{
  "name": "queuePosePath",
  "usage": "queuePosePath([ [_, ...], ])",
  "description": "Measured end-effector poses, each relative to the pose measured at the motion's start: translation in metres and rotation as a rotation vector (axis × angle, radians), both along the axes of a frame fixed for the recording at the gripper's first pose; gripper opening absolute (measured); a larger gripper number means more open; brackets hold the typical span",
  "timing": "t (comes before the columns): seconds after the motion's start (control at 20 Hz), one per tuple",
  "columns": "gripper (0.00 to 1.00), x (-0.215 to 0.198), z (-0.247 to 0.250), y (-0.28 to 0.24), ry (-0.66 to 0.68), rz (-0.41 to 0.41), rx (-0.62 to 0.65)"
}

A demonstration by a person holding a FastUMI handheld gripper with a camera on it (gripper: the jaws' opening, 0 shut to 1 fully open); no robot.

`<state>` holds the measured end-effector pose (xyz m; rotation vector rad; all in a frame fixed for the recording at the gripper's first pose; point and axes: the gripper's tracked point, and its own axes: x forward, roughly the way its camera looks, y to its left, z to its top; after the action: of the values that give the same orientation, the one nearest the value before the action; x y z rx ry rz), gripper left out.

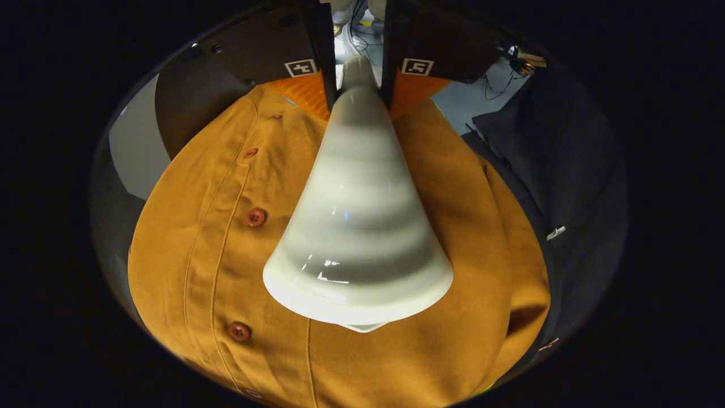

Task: Iron the clothes twice with a garment steamer, once on the left side and once on the right side.

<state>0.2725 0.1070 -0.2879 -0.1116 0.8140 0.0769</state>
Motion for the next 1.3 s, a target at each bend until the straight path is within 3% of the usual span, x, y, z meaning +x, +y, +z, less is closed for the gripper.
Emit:
queuePosePath([
  [0.55, 0.39, -0.040, -0.053, -0.002, 0.157, -0.010, -0.006],
  [0.9, 0.39, -0.040, 0.001, 0.000, -0.016, 0.068, -0.017],
  [1.3, 0.39, -0.030, 0.104, -0.031, -0.291, 0.073, 0.037],
])
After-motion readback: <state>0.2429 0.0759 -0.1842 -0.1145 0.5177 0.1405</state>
